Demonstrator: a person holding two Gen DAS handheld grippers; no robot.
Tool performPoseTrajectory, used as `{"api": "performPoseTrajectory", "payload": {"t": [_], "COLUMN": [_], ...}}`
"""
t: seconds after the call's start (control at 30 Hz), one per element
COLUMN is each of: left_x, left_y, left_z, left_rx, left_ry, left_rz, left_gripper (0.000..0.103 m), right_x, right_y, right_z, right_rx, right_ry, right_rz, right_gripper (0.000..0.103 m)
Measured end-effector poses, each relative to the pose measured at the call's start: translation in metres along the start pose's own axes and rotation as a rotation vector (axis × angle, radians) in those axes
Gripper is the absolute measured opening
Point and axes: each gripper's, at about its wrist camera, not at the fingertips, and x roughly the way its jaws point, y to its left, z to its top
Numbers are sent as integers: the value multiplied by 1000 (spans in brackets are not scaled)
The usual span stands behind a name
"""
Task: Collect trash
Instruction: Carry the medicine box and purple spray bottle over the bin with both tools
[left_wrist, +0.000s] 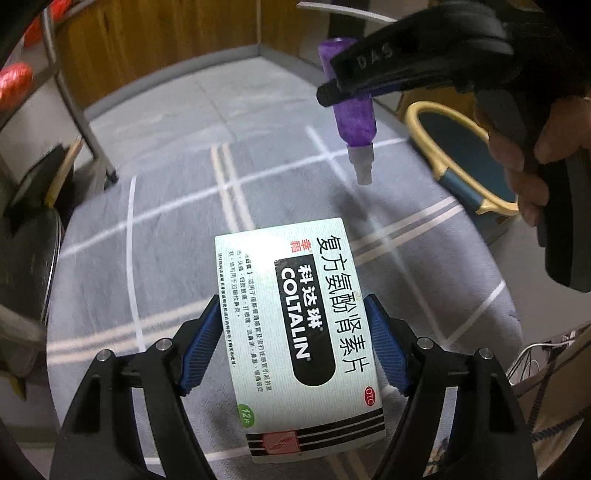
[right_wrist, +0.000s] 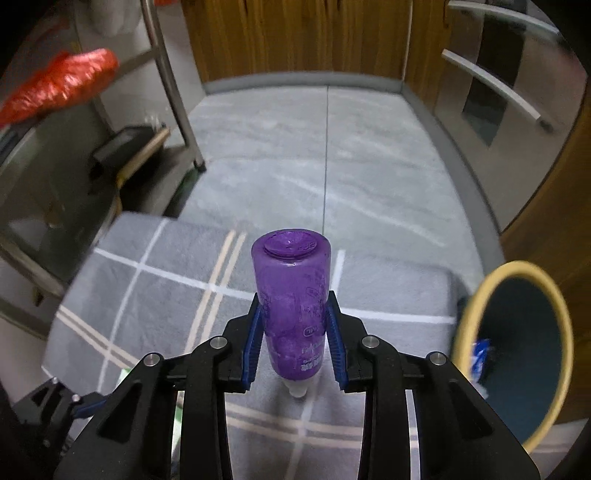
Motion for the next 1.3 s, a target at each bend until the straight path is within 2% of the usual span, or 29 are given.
{"api": "performPoseTrajectory", "payload": {"t": [0.2, 0.43, 0.57, 0.7, 0.8, 1.0, 1.2, 1.3], "left_x": [-18, -20, -22, -18, -12, 4, 31, 43], "left_y": [-21, -32, -46, -61, -80, -117, -142, -154], "left_z": [7, 21, 46, 77, 105, 144, 168, 175], "left_rx": [104, 126, 179, 170, 209, 315, 382, 439], "left_ry": [-58, -75, -110, -128, -144, -151, -131, -134], "left_rz": [-33, -72, -101, -146, -184, -243, -269, -242], "left_gripper": [74, 74, 74, 74, 75, 75, 75, 75], "right_x": [-76, -119, -116, -106, -94, -64, -46, -40], "right_y": [-32, -101, -139, -169, -190, -221, -249, -252], "right_z": [-4, -21, -29, -36, -42, -58, -74, -76], "right_rx": [88, 265, 355, 429, 484, 573, 631, 635], "right_ry": [-133, -170, -163, -152, -135, -48, 5, 23], "right_rz": [-21, -111, -204, -250, -267, -298, -329, -329], "right_gripper": [33, 33, 33, 33, 33, 33, 33, 33]}}
